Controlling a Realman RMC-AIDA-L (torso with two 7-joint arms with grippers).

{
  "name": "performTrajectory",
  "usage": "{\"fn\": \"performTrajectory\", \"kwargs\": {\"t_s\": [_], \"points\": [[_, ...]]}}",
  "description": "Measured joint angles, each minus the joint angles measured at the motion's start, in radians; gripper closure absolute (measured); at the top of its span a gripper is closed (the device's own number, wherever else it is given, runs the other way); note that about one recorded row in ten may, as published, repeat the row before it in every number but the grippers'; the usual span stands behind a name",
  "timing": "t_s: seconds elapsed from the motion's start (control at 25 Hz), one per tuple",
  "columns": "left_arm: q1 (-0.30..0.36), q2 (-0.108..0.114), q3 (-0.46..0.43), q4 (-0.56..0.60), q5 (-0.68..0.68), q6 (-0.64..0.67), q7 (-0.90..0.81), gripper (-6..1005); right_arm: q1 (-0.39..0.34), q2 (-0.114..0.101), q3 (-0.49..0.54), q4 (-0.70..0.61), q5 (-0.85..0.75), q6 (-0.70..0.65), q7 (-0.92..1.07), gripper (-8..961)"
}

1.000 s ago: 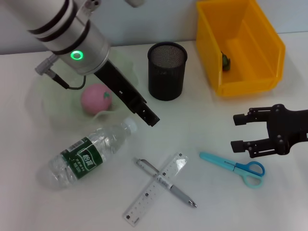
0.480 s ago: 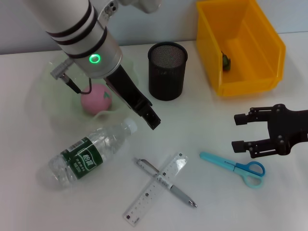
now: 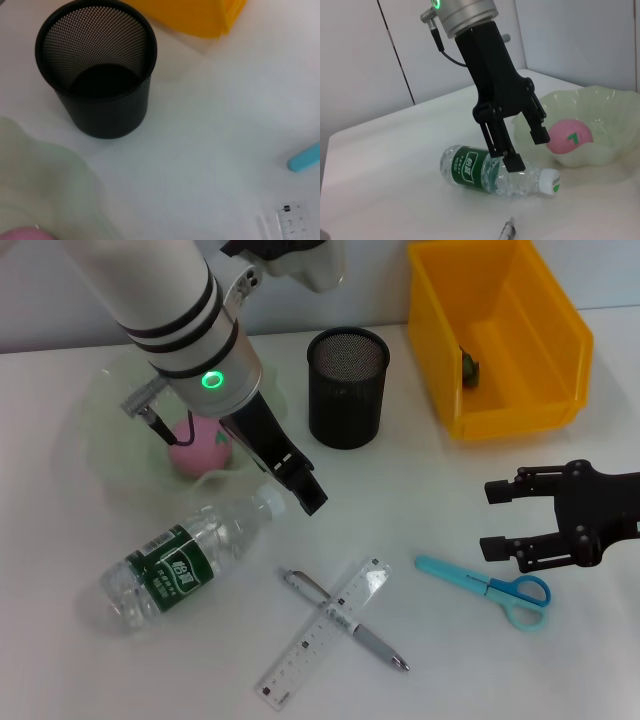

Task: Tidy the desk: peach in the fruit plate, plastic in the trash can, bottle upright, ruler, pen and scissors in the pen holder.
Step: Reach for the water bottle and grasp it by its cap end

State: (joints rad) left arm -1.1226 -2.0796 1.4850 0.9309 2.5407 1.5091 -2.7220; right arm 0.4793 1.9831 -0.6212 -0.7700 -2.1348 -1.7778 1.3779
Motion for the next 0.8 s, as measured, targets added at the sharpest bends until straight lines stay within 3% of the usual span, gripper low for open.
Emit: {"fn": "performTrajectory", "kwargs": {"t_s": [0.28, 0.8], "points": [[-0.009, -0.001, 0.066, -0.024, -0.003, -0.033, -0.025, 308, -0.002, 0.0, 0.0, 0.002, 0.0, 0.005, 0.0, 168], [-0.009, 0.0, 0.078, -0.081, -0.002, -0.081, -0.024, 313, -0.002, 0.003, 0.0, 0.004, 0.001, 0.011, -0.002, 169]]}}
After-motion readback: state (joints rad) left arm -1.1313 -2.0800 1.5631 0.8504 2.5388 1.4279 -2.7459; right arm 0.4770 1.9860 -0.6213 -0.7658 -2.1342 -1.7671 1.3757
